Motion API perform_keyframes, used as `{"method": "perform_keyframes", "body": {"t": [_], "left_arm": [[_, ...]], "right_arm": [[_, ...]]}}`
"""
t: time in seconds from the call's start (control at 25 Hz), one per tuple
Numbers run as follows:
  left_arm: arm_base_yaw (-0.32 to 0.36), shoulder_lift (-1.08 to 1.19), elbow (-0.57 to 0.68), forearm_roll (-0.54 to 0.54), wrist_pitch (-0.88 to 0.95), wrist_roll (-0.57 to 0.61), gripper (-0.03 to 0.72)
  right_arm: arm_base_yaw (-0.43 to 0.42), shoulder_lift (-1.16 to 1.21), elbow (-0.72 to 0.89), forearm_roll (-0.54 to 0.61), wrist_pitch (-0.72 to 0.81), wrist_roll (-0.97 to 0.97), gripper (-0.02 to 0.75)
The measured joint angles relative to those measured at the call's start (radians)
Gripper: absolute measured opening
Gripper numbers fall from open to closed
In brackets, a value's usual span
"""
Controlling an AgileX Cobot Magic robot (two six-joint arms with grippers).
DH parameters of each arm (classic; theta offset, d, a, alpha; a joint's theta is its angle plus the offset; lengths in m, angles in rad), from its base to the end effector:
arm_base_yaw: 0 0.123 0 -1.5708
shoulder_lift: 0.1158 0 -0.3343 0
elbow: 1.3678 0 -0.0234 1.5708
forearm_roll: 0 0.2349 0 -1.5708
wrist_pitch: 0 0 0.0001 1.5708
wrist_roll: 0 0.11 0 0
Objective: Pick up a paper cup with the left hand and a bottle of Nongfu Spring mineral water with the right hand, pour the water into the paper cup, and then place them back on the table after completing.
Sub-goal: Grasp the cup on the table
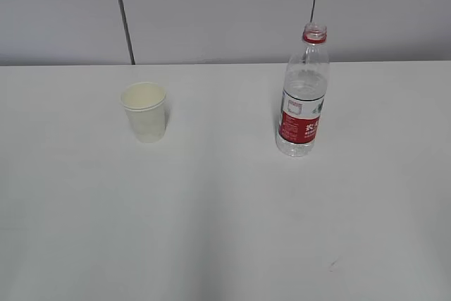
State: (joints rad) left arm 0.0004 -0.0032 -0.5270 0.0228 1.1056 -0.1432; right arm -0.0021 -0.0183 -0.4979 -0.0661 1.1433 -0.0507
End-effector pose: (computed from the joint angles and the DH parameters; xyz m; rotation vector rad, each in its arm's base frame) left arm -0.0571 0.0022 0.2640 -0.1498 2.0539 -0.0611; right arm -0.0584 -0.0065 0.2517 -0.0442 2.1103 -0.1114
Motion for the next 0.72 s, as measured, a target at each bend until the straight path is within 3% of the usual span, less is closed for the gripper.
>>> {"method": "perform_keyframes", "body": {"t": [0.72], "left_arm": [[0.0, 0.0, 0.0, 0.0, 0.0, 0.015, 0.435]], "right_arm": [[0.0, 0.0, 0.0, 0.0, 0.0, 0.0, 0.586]]}}
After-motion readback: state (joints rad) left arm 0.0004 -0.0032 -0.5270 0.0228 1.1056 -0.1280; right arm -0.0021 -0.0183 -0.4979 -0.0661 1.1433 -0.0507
